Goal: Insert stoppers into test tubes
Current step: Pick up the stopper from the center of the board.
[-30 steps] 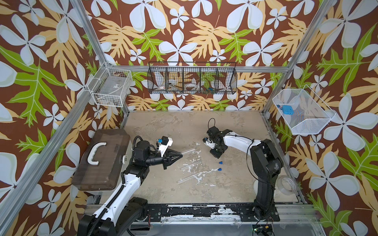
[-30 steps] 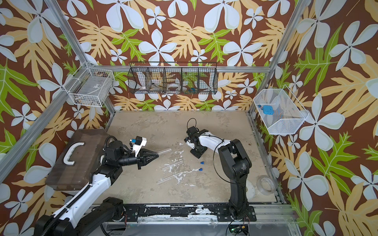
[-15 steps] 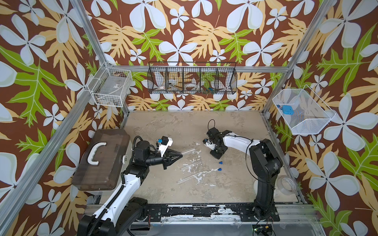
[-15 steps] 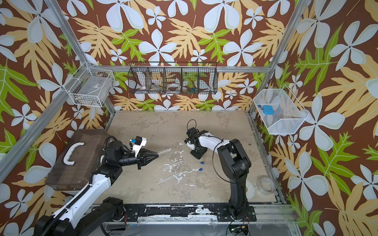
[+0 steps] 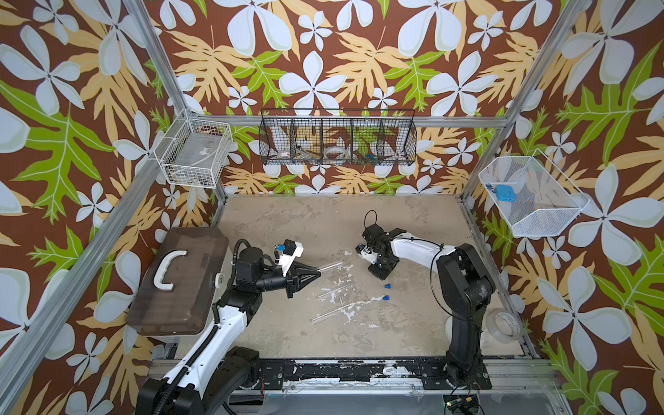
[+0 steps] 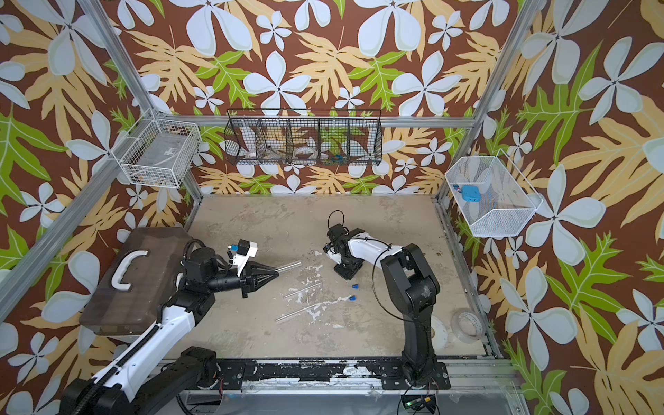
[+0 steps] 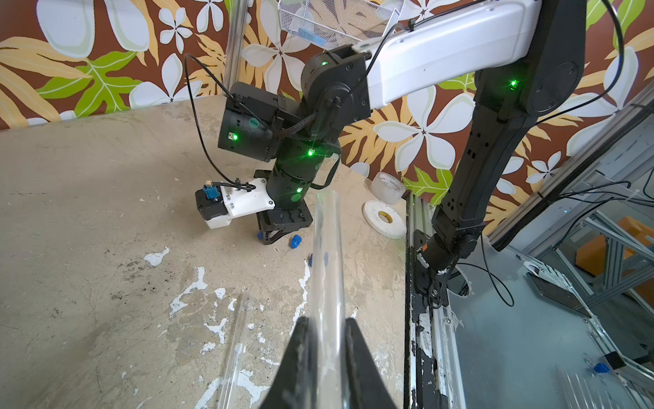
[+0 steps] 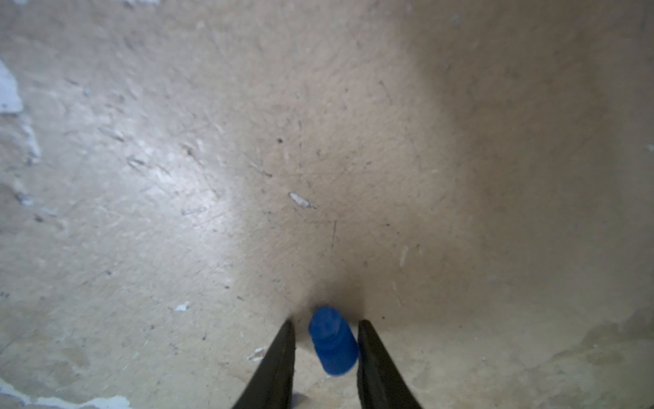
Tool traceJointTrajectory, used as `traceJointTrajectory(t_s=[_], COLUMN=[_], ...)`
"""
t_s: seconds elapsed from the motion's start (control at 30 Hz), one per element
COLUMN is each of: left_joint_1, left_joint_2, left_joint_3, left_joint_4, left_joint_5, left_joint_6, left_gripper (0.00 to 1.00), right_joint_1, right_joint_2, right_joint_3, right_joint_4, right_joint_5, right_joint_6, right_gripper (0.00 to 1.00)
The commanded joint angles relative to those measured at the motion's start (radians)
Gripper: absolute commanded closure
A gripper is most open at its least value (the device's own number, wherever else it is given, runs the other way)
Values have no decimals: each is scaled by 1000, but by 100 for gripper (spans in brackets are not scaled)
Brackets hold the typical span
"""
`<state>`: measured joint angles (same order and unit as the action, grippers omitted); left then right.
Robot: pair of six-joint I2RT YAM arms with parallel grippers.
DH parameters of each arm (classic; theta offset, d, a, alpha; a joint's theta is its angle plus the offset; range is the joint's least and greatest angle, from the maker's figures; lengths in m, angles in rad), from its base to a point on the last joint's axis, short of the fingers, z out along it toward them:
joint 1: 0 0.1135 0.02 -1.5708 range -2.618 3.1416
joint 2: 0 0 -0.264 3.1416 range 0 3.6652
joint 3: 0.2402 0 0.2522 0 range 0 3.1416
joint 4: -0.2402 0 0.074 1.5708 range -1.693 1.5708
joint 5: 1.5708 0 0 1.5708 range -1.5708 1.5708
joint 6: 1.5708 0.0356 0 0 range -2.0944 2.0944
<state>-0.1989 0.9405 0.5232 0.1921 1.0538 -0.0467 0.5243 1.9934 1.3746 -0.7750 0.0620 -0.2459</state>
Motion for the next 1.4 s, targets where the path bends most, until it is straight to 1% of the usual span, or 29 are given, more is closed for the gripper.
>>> traceJointTrajectory(t_s=[0.0, 0.83, 0.97, 1.1, 1.23, 1.37], left_joint_1=[0, -1, -1, 0, 0, -1], left_joint_2=[-4, 9, 11, 11, 11, 12], left_joint_3=[1, 3, 4, 4, 4, 10], left_joint_4=[-1, 0, -1, -1, -2, -23], left_joint_5=[3, 3, 3, 3, 2, -9], left_joint_6=[13, 14, 15, 15, 16, 37], left_gripper=[92, 92, 92, 93, 93, 93], right_joint_1=[0, 0, 0, 0, 1, 2], right_joint_2=[12, -8, -8, -14, -39, -99], right_joint_3=[-6, -8, -5, -2, -3, -16], right_joint_4=[-6, -4, -6, -6, -3, 8], right_joint_5=[3, -8, -18, -22, -32, -46], right_joint_6=[5, 7, 7, 7, 7, 6], right_gripper=[68, 77, 82, 83, 83, 83])
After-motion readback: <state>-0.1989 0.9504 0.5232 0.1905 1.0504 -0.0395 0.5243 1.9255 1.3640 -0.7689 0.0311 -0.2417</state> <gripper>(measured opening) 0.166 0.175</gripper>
